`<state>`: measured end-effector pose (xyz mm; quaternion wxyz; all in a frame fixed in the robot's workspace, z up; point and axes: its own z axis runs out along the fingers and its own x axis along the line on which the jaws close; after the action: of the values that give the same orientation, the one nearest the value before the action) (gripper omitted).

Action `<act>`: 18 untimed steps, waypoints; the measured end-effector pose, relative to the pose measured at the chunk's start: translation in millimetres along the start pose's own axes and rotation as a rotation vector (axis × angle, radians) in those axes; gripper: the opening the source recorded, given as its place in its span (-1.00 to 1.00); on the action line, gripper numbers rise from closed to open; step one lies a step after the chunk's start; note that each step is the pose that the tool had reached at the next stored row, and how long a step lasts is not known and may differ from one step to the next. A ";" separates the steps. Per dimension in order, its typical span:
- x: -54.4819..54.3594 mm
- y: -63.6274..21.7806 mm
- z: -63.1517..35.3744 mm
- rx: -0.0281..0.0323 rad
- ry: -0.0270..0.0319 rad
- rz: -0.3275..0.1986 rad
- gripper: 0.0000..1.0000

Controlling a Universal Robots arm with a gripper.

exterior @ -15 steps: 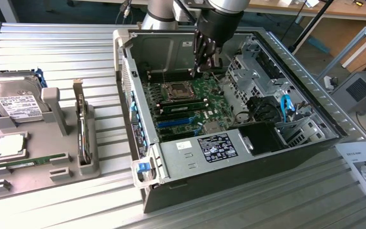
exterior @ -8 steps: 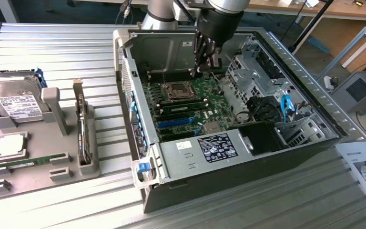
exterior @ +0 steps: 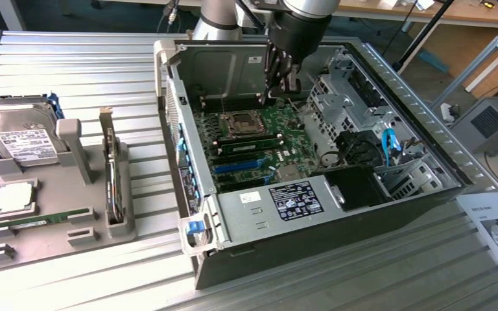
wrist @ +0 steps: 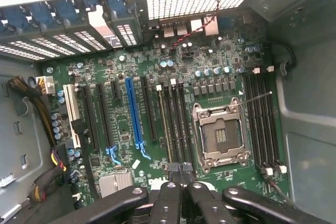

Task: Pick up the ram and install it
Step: 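Press down the ram until it locks into place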

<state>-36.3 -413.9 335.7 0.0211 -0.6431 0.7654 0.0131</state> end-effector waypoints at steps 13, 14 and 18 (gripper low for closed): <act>0.0 0.0 0.0 0.0029 -0.0003 0.062 -0.79; 0.0 0.0 0.0 0.0032 -0.0003 0.068 -0.79; 0.0 0.0 0.0 0.0051 -0.0003 0.109 -0.79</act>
<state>-36.3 -413.9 335.7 0.0222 -0.6006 0.7992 0.0124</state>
